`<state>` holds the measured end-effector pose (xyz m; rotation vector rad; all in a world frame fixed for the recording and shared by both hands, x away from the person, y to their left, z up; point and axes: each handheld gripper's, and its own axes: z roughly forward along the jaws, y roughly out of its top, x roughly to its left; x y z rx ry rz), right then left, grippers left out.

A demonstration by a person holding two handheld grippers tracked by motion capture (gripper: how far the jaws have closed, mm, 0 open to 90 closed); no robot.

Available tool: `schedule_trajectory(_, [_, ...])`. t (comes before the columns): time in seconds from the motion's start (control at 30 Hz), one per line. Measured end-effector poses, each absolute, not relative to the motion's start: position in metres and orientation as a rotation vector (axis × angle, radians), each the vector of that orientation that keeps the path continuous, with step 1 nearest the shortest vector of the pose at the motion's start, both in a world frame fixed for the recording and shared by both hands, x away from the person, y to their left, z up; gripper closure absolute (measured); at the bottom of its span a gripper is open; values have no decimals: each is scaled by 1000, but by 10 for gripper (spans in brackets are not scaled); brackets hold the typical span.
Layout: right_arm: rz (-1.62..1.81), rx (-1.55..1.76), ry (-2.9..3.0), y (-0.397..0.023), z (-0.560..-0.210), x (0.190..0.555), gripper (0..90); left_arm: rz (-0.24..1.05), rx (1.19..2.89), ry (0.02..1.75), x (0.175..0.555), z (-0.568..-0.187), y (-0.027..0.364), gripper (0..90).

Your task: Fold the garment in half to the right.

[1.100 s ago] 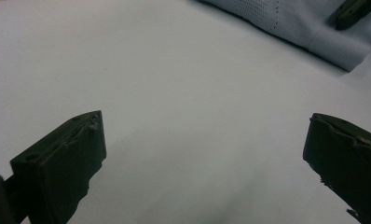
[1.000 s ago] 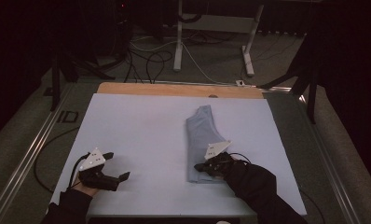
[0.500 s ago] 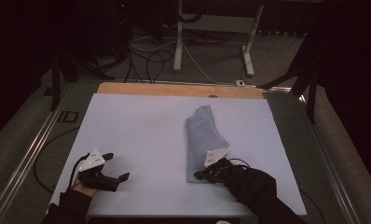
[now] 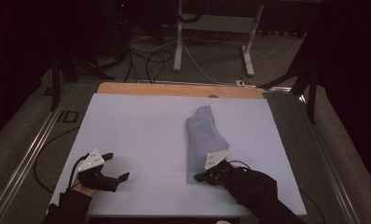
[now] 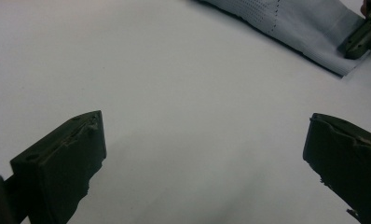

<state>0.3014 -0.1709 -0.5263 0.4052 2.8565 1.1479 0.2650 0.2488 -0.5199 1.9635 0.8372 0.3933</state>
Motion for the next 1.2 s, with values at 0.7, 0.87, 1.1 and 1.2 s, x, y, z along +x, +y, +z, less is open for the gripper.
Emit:
schedule_trajectory(0.7, [1278, 474, 2726, -170, -483, 321, 723, 400, 1955, 841, 265, -517, 255, 4])
schedule_trajectory(0.87, [1307, 515, 2685, -170, -476, 329, 581, 400, 1953, 839, 264, -517, 256, 4])
schedule_trajectory(1.1, [1339, 565, 2657, -172, -472, 339, 300, 397, 1953, 840, 265, -517, 257, 4])
schedule_trajectory(1.2, [1363, 591, 2664, -174, -470, 343, 143, 398, 1954, 838, 264, -516, 257, 4])
